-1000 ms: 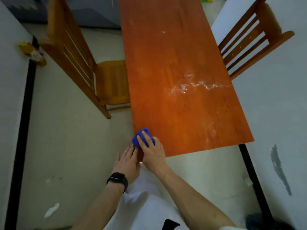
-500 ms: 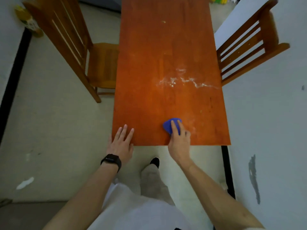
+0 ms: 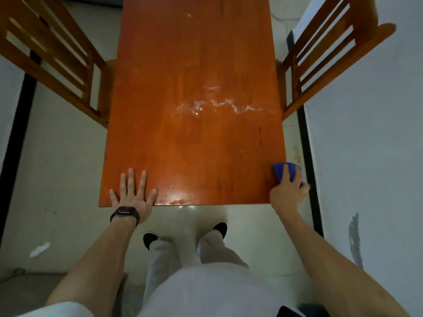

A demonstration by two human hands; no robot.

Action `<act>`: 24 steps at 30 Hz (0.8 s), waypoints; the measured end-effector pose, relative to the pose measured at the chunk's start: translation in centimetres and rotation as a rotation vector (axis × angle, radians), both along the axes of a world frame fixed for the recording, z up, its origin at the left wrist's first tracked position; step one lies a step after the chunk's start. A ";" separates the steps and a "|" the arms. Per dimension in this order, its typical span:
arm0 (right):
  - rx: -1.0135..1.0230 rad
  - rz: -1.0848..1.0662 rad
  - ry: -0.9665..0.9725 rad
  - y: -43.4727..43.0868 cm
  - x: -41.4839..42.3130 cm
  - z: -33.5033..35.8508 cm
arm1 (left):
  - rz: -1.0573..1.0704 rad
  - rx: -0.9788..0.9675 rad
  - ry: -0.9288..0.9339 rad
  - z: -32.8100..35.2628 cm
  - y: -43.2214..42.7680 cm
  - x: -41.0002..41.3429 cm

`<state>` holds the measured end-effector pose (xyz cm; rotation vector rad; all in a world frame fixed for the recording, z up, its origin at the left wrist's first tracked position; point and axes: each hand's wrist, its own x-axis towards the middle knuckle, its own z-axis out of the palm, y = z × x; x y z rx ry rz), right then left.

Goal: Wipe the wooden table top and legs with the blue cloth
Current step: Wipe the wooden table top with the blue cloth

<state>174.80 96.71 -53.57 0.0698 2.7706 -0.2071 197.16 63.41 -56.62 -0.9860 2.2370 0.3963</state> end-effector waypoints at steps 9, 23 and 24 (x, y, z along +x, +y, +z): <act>-0.232 0.923 -0.229 -11.9 9.9 -0.7 | 0.127 -0.091 0.126 2.2 6.2 -3.7; -0.057 0.135 0.078 9.3 -0.3 -0.3 | -0.050 0.033 0.070 3.6 14.2 -7.3; -0.113 0.217 0.102 7.6 0.7 -0.2 | -0.055 0.041 0.055 3.9 14.1 -7.4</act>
